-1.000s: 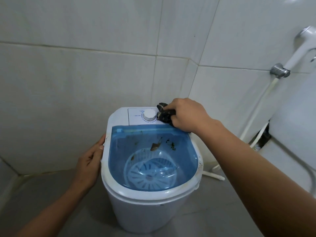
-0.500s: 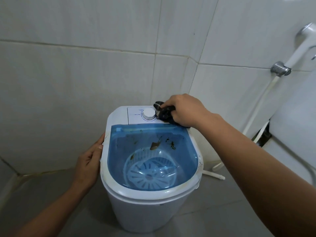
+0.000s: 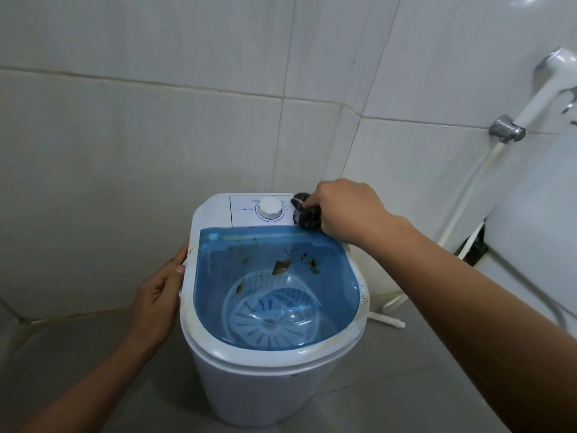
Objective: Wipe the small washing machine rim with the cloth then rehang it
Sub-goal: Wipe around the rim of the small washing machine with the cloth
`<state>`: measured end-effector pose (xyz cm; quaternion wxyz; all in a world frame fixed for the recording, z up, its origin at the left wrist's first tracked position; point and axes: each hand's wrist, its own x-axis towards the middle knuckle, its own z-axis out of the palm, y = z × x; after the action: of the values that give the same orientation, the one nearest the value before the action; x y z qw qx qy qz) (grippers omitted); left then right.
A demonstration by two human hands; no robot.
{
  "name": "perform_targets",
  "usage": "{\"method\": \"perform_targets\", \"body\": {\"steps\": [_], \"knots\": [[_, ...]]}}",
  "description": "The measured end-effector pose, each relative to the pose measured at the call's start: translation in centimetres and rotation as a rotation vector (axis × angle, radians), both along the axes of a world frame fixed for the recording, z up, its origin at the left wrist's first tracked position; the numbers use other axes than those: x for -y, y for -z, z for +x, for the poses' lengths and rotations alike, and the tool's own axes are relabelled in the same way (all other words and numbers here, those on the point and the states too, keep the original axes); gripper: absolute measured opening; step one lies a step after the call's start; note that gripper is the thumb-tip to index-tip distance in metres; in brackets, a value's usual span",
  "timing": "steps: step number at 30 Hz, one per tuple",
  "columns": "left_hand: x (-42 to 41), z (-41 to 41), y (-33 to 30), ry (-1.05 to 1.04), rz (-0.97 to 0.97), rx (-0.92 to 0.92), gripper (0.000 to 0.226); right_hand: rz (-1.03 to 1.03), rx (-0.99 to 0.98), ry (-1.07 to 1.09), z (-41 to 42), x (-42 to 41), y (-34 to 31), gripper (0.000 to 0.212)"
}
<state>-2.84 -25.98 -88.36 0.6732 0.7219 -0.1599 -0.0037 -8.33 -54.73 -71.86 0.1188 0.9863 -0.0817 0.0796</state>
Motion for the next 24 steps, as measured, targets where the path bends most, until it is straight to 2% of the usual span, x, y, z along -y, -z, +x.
{"method": "perform_targets", "body": {"steps": [3,6,10,13,17,22,24], "knots": [[-0.1,-0.3,-0.7,0.006,0.016,-0.031,0.058,-0.034,0.043,0.047,-0.5,1.2,0.6,0.049],[-0.1,-0.6,-1.0,-0.002,0.031,-0.002,0.056,0.015,0.079,0.170,0.8,1.8,0.4,0.045],[-0.1,-0.5,-0.8,-0.008,0.006,-0.012,0.042,0.022,0.053,0.060,-0.3,0.7,1.0,0.052],[-0.1,-0.6,-1.5,0.001,-0.014,-0.033,0.047,-0.042,0.044,0.024,-1.8,0.8,1.2,0.053],[0.0,-0.9,-1.8,0.012,-0.015,-0.046,0.063,-0.047,0.062,0.178,0.3,1.6,0.6,0.045],[-0.1,-0.9,-1.4,0.006,-0.017,-0.006,0.054,-0.051,0.044,0.007,-1.6,0.2,1.1,0.049],[-0.1,-0.9,-1.4,0.007,-0.017,-0.005,0.061,-0.101,0.065,0.038,-2.7,0.3,1.6,0.045]]}}
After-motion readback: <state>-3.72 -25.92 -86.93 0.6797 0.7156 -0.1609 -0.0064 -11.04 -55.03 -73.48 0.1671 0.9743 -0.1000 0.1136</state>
